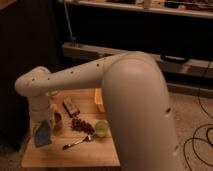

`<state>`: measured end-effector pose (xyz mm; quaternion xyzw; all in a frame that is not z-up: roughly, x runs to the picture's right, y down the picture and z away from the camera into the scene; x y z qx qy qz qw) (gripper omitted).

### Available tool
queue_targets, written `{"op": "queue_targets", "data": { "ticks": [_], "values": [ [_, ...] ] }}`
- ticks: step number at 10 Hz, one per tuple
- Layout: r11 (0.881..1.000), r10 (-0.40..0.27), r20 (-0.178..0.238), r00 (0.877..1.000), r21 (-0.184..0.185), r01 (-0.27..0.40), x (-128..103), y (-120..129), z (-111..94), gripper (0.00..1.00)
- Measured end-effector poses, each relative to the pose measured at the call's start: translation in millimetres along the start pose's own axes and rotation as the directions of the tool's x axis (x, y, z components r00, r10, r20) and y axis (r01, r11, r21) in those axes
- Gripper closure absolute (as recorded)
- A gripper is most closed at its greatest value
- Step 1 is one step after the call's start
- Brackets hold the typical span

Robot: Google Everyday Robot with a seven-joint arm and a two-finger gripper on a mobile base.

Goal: Place sponge in plastic cup

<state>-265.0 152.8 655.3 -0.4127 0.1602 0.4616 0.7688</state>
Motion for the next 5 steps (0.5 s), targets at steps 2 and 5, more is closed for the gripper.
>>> {"op": "queue_targets", "data": {
  "ticks": [2,5],
  "values": [
    [0.997,0.078,0.026,0.997,0.011,-0.078,-5,-48,-34,1.00],
    [0.976,0.216,0.053,0.975,0.020,-0.218,-2,-136,-55,1.00]
  ]
}}
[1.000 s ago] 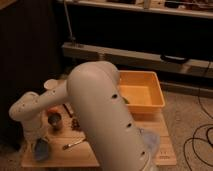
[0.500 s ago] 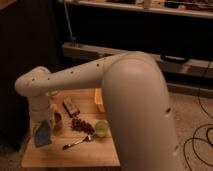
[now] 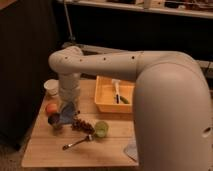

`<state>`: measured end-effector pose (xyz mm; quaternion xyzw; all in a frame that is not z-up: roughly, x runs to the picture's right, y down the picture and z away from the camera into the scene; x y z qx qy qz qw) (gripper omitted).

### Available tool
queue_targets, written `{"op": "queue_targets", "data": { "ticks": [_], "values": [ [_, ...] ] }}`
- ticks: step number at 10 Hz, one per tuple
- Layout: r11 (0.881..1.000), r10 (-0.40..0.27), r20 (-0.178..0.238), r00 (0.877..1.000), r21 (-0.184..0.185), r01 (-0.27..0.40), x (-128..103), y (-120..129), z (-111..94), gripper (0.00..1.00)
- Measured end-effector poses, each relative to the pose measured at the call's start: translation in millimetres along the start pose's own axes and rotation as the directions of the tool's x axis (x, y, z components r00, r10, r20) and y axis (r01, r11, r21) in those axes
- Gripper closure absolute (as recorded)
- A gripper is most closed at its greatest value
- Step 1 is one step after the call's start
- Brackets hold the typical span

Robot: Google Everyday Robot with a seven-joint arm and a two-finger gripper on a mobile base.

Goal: Place sponge in plastic cup

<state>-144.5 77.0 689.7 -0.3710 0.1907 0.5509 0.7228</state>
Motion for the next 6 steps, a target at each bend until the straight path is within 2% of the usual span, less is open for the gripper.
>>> {"op": "queue_targets", "data": {
  "ticks": [2,4,6],
  "values": [
    [0.995,0.096,0.007,0.995,0.006,-0.096,10,-63,-1,1.00],
    [0.987,0.162,0.013,0.987,0.001,-0.162,23,-100,3,1.00],
    [0.981,0.196,0.011,0.981,0.000,-0.196,40,-121,13,1.00]
  ]
}}
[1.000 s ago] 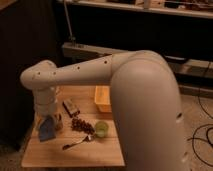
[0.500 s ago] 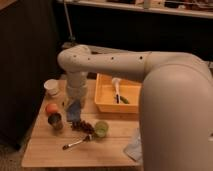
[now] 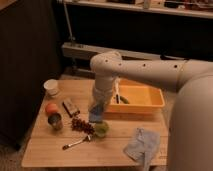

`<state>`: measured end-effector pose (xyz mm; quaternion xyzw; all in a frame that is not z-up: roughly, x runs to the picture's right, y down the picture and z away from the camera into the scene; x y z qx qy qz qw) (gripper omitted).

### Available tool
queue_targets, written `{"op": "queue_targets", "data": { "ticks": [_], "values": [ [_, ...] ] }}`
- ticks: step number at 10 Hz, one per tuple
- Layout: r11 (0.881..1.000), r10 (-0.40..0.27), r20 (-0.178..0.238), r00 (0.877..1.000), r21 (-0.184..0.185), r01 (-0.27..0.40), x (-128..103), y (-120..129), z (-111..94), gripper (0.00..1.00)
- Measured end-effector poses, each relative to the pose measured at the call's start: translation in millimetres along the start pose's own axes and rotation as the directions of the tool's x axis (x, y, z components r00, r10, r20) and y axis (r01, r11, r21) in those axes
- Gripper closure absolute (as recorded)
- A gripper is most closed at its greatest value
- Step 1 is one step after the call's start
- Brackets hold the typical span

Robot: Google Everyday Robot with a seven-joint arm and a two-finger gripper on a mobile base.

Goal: Place sponge in plastic cup

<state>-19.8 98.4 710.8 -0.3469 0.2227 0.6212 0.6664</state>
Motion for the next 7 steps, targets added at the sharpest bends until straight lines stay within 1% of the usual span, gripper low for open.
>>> {"op": "queue_targets", "data": {
  "ticks": [1,2,3,4,5,7],
  "values": [
    [1.000,-0.001,-0.007,1.000,0.013,0.002,7,-3,7,1.00],
    [1.000,-0.007,-0.015,1.000,0.026,0.007,13,1,19,1.00],
    [1.000,-0.007,-0.019,1.000,0.024,0.007,14,5,28,1.00],
    [1.000,0.002,-0.018,1.000,0.014,-0.001,13,3,33,1.00],
    [0.999,0.032,-0.017,0.999,0.004,-0.032,11,-10,39,1.00],
    [0.998,0.057,-0.014,0.998,-0.014,-0.057,9,-22,42,1.00]
  ]
}}
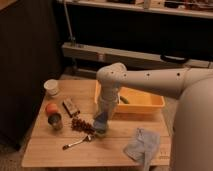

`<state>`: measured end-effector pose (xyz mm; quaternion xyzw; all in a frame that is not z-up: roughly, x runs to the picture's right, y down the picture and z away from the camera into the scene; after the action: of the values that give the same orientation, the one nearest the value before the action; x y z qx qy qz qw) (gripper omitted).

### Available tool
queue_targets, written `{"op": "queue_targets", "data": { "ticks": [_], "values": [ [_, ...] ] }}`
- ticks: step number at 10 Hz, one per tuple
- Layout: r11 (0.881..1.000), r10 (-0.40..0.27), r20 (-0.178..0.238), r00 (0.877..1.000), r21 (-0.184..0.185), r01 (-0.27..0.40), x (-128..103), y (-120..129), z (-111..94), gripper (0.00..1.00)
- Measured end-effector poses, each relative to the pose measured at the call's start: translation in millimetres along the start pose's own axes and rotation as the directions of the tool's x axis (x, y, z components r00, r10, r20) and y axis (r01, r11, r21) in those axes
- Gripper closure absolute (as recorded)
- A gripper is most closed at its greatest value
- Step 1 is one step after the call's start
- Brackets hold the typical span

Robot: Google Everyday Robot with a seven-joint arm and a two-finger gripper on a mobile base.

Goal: Place sponge in plastic cup

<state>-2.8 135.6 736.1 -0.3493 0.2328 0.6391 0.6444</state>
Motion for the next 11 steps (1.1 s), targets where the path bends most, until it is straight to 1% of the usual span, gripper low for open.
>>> {"op": "queue_targets", "data": {
  "ticks": [3,7,9,11],
  "values": [
    [1.000,0.002,-0.008,1.000,-0.007,-0.002,0,-5,7,1.00],
    [1.000,0.004,-0.037,0.999,-0.012,-0.005,3,-7,25,0.99],
    [1.000,0.008,-0.047,0.999,-0.016,-0.009,6,-9,30,0.83],
    [1.000,0.000,-0.055,0.999,-0.004,0.000,9,-8,32,0.64]
  ]
}}
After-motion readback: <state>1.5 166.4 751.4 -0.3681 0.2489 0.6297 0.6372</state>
